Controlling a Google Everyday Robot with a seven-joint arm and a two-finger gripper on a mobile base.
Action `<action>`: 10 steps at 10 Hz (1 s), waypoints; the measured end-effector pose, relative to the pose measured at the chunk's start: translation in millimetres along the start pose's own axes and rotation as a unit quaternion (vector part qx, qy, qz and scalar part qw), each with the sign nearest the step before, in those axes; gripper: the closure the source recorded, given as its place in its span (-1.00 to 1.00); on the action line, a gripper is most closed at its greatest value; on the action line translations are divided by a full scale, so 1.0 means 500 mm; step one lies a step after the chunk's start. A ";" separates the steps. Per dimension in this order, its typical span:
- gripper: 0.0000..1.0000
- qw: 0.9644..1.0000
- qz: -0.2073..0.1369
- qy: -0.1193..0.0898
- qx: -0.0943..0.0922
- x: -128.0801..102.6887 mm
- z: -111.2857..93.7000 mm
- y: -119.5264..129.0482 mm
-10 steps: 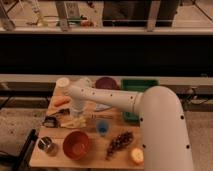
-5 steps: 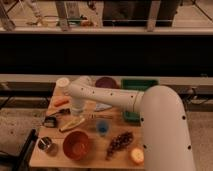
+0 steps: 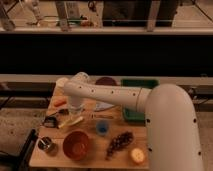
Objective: Place banana in table surface
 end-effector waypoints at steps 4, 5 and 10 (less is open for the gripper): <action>0.94 0.999 -0.014 0.016 0.034 -0.037 -0.069 -0.003; 0.94 0.999 -0.016 0.019 0.042 -0.043 -0.085 -0.003; 0.94 0.998 -0.016 0.023 0.062 -0.044 -0.117 -0.002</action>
